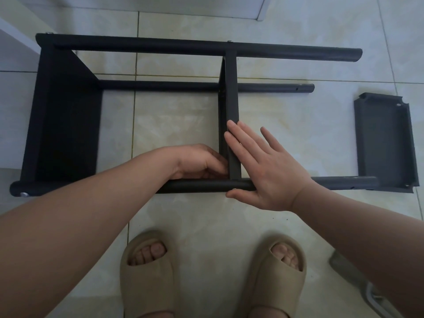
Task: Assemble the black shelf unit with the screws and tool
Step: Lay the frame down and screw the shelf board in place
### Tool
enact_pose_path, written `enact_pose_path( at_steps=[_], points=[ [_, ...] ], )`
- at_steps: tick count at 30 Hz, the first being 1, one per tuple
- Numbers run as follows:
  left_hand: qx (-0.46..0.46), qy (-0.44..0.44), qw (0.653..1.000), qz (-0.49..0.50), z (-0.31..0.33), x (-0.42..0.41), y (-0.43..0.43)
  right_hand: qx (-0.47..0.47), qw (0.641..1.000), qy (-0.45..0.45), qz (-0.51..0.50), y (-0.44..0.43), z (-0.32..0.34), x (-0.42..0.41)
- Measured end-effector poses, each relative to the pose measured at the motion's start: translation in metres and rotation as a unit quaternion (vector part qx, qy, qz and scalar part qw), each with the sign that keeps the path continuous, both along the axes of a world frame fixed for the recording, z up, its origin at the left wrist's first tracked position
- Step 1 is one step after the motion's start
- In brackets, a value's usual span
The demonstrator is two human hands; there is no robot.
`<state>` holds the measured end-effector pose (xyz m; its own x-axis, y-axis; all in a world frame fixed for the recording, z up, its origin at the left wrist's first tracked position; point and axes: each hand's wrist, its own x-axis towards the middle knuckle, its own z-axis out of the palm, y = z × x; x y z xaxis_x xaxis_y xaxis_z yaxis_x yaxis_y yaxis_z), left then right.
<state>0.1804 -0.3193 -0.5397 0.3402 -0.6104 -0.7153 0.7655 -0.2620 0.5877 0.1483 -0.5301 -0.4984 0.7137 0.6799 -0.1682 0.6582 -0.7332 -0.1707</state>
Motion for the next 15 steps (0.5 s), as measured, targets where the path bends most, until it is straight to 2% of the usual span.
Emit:
enact_pose_path(
  at_steps=[5,11,15],
  points=[
    [-0.033,0.024,0.999,0.007,0.0012,0.0006,0.0003,0.003,1.000,0.000,0.001,0.0004,-0.0005,-0.0002],
    [0.037,-0.020,0.999,-0.010,-0.0004,-0.0007,-0.0025,0.000,1.000,-0.001,-0.001,0.0001,-0.0004,0.0003],
    [0.008,0.005,1.000,-0.005,0.0006,0.0007,-0.0007,0.006,1.000,-0.002,-0.002,-0.0002,-0.0014,0.0001]
  ],
)
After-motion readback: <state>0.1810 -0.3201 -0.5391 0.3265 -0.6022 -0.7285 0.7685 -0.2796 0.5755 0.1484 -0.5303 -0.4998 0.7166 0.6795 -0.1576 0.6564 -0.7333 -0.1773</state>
